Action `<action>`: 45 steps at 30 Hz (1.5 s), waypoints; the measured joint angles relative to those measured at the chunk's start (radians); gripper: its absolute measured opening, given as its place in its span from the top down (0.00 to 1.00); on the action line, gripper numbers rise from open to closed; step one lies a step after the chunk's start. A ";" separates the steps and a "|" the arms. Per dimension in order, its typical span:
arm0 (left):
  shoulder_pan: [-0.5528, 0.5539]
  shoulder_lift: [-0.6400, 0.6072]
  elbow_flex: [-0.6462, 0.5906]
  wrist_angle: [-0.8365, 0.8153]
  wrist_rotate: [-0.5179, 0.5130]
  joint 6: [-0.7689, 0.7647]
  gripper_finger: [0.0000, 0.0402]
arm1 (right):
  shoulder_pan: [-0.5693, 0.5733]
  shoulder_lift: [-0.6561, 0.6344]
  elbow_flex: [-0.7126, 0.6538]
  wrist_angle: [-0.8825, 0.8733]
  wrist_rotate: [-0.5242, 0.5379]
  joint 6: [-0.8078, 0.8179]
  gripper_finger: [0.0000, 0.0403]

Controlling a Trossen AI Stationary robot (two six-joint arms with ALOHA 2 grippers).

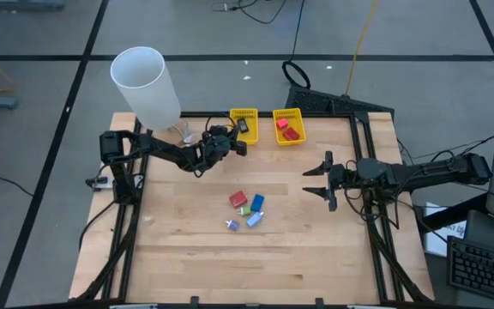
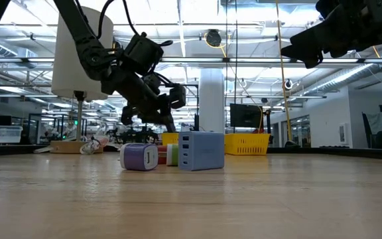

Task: Pick & Place Office items
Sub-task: Put the dark blue digital clock into the left yellow bin

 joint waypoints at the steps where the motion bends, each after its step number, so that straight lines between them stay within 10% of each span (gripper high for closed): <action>1: 0.000 0.000 0.000 0.000 0.000 0.000 0.81 | 0.000 0.000 0.000 0.000 0.000 0.000 0.47; 36: 0.000 0.000 0.000 0.000 0.000 -0.024 0.81 | 0.000 0.001 0.000 0.000 0.000 0.000 0.47; 45: 0.005 0.000 0.000 0.000 0.000 -0.049 0.65 | 0.000 0.001 0.000 0.000 0.000 0.000 0.47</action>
